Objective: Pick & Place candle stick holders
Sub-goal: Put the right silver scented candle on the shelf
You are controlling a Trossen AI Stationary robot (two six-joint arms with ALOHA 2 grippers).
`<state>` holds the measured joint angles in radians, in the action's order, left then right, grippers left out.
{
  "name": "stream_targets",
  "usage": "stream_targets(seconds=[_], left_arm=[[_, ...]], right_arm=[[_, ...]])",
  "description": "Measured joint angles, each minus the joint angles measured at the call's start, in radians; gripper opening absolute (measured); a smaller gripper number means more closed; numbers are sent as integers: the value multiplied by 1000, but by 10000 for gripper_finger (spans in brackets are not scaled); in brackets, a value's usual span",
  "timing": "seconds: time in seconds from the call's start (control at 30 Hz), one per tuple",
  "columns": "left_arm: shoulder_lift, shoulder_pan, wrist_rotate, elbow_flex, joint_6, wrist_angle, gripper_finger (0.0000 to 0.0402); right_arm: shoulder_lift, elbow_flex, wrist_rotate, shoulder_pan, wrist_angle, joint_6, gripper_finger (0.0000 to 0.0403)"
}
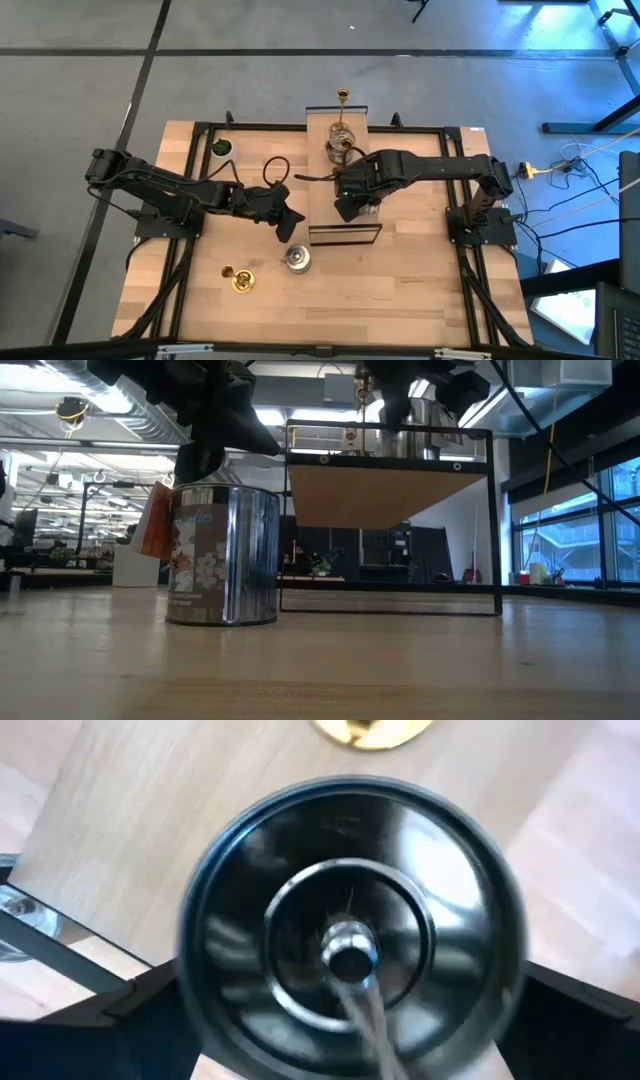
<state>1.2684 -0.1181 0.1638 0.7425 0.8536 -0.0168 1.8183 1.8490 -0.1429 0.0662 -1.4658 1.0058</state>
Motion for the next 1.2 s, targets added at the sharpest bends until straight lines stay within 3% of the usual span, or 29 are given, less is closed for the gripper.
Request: stream_targets(seconds=[0.47, 0.67, 0.83, 1.07, 1.2], left_arm=[[-17, -1, 0, 0, -3, 15, 1], [-30, -20, 2, 0, -3, 19, 1], [-59, -27, 20, 0, -4, 20, 1], [-90, -27, 13, 0, -42, 20, 1], [-105, -27, 7, 0, -46, 23, 1]], right_arm=[[-3, 244, -52, 31, -38, -26, 400], [-3, 370, -53, 106, -51, -51, 400], [-3, 497, -125, 193, -51, -95, 400], [-35, 501, -204, 299, -22, -236, 400], [-32, 500, -152, 315, -9, -225, 400]])
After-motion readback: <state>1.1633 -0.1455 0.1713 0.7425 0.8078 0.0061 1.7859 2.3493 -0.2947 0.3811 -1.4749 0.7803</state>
